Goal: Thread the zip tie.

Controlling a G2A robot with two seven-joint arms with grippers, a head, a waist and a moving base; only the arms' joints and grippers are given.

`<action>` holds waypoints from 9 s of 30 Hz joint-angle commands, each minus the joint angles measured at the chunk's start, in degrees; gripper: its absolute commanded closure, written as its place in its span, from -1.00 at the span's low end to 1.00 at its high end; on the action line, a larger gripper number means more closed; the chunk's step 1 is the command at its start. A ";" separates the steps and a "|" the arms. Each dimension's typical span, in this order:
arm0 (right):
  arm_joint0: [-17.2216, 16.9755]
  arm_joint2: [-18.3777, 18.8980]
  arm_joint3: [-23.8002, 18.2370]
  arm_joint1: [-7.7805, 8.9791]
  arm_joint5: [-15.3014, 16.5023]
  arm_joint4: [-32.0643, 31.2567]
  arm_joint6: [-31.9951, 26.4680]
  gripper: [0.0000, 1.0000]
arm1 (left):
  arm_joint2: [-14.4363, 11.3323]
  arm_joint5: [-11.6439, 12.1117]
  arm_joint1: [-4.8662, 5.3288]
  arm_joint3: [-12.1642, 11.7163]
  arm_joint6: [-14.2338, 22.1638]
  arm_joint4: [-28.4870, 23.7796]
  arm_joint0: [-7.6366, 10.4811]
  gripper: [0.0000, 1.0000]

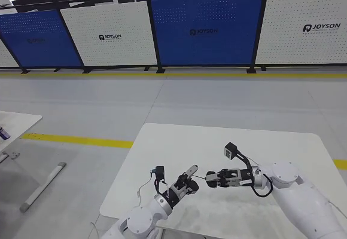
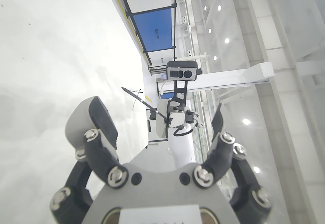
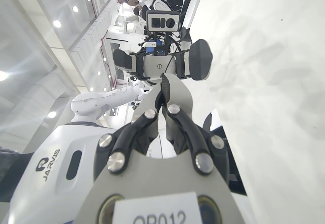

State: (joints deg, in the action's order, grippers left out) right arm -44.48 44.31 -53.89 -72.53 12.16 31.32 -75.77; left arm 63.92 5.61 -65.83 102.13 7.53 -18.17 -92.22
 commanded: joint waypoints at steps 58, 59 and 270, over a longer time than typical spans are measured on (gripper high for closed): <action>0.00 0.00 0.00 0.00 0.00 0.00 0.00 1.00 | 3.02 7.49 0.32 0.09 4.72 2.87 -3.62 0.34; 0.00 0.00 0.00 0.00 0.00 0.00 0.00 1.00 | 2.93 7.56 0.30 0.17 4.42 3.17 -3.67 0.34; -12.00 15.96 -14.55 9.22 -0.03 -14.89 -3.87 -1.00 | 12.67 10.10 0.91 15.91 14.92 -19.56 -11.38 1.00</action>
State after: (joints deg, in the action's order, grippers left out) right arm -56.47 60.27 -68.44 -63.32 12.13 16.43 -79.64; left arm 76.53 15.74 -64.92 118.06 22.48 -37.69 -103.60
